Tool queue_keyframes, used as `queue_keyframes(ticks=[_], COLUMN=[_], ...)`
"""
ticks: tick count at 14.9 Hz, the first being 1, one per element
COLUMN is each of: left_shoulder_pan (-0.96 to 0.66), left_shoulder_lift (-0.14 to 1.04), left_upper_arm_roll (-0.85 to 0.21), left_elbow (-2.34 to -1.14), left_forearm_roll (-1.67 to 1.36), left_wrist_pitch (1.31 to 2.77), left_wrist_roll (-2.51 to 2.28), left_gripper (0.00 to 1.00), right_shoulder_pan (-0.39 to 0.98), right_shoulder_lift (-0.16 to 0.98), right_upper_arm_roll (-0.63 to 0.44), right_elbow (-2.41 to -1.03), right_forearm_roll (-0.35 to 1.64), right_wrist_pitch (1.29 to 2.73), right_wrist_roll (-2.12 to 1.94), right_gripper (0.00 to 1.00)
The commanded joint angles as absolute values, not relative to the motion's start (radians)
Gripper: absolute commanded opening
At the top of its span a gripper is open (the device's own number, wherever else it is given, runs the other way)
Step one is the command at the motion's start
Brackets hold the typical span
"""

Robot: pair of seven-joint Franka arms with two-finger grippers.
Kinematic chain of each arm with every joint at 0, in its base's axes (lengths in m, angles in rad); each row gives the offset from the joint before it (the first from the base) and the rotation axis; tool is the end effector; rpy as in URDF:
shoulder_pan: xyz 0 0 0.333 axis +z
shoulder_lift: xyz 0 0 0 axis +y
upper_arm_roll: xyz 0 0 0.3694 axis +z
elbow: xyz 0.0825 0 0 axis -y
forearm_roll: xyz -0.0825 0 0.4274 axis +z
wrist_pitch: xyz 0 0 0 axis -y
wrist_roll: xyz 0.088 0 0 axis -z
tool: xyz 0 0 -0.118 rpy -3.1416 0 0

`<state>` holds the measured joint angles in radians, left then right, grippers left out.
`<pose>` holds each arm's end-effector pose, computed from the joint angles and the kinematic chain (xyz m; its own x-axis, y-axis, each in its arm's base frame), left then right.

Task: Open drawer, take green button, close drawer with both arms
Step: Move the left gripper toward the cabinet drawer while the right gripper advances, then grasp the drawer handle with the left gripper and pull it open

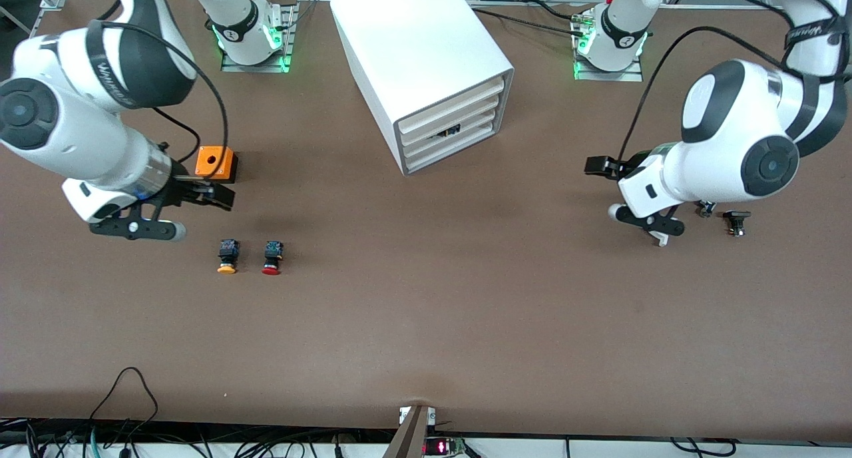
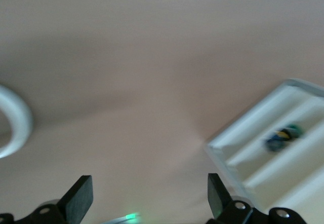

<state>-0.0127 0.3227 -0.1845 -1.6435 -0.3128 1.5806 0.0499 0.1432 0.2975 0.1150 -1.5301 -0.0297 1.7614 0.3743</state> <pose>0.6432 -0.1529 0.4368 0.9044 -0.2383 -0.3540 -0.1045 -0.9280 0.3576 0.6811 0.1670 0.5108 0.9916 -0.1136 -0.0615 -0.1126 -0.9935 0.0189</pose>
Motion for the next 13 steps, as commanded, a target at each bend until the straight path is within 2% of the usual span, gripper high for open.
queue_keyframes(ticks=[1, 5, 8, 13], left_shoulder_pan=[0.047, 0.081, 0.071, 0.067], left_shoulder_lift=[0.422, 0.463, 0.456, 0.465], left_upper_arm_roll=[-0.187, -0.187, -0.218, -0.301], left_elbow=[-1.629, -1.757, -1.96, -2.114], left_forearm_roll=[-0.557, -0.872, -1.101, -1.17], left_wrist_pitch=[1.568, 1.584, 1.716, 1.816], left_wrist_roll=[0.238, 0.501, 0.767, 0.961], left_gripper=[1.0, 1.0, 1.0, 0.92], right_shoulder_pan=[0.166, 0.213, 0.265, 0.32], right_shoulder_lift=[0.327, 0.37, 0.394, 0.433], right_upper_arm_roll=[0.117, 0.117, 0.117, 0.115], right_elbow=[-1.514, -1.513, -1.511, -1.491], right_forearm_roll=[-0.011, -0.003, -0.008, -0.009], right_wrist_pitch=[1.785, 1.824, 1.864, 1.916], right_wrist_roll=[0.489, 0.613, 0.721, 0.845], right_gripper=[1.0, 1.0, 1.0, 1.0])
